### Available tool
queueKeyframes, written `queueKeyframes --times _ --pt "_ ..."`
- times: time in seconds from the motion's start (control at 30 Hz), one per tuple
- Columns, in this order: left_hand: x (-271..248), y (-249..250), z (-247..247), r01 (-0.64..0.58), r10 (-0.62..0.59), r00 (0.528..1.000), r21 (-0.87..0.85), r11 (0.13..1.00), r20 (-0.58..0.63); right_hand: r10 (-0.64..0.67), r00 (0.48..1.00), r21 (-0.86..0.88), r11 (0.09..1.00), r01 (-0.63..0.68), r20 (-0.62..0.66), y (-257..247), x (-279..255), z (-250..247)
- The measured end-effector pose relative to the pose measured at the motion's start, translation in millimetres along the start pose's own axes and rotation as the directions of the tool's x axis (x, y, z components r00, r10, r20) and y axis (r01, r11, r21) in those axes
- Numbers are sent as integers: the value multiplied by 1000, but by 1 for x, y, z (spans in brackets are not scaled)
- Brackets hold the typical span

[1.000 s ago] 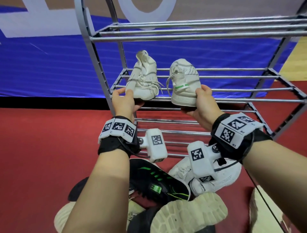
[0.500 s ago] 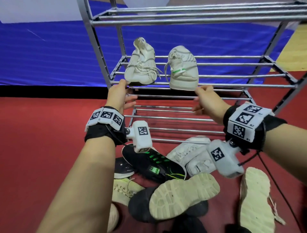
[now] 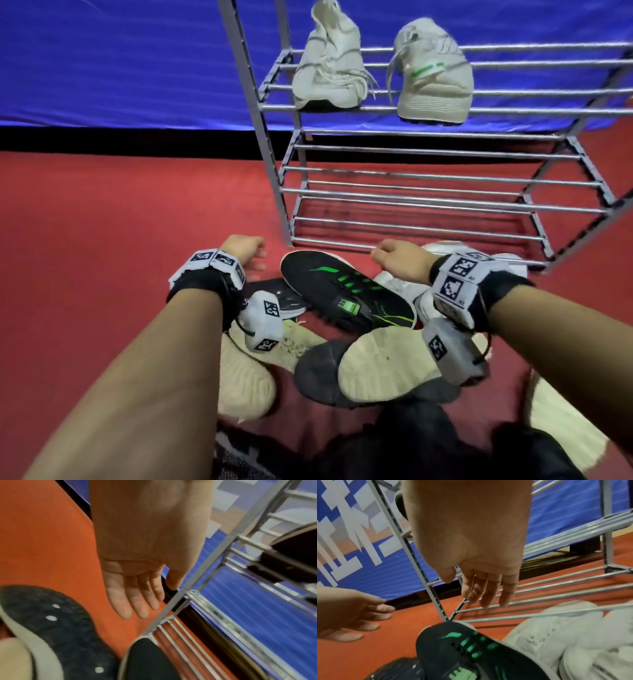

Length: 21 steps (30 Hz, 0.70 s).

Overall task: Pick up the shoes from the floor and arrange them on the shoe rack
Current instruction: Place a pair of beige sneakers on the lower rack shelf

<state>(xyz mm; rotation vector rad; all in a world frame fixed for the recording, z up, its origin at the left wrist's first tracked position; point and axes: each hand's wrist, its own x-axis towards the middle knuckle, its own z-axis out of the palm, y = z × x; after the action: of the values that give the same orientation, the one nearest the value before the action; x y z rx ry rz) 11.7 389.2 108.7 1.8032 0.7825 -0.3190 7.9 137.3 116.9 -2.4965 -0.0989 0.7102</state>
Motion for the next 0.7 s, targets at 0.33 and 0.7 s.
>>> queueKeyframes --times 0.33,0.7 --pt "22 -113 24 116 -144 849 -86 990 -509 222 974 218 954 -206 -51 38 38 64" --pt "34 -140 65 215 -169 953 170 962 -253 152 976 -99 985 -138 155 58 7 90"
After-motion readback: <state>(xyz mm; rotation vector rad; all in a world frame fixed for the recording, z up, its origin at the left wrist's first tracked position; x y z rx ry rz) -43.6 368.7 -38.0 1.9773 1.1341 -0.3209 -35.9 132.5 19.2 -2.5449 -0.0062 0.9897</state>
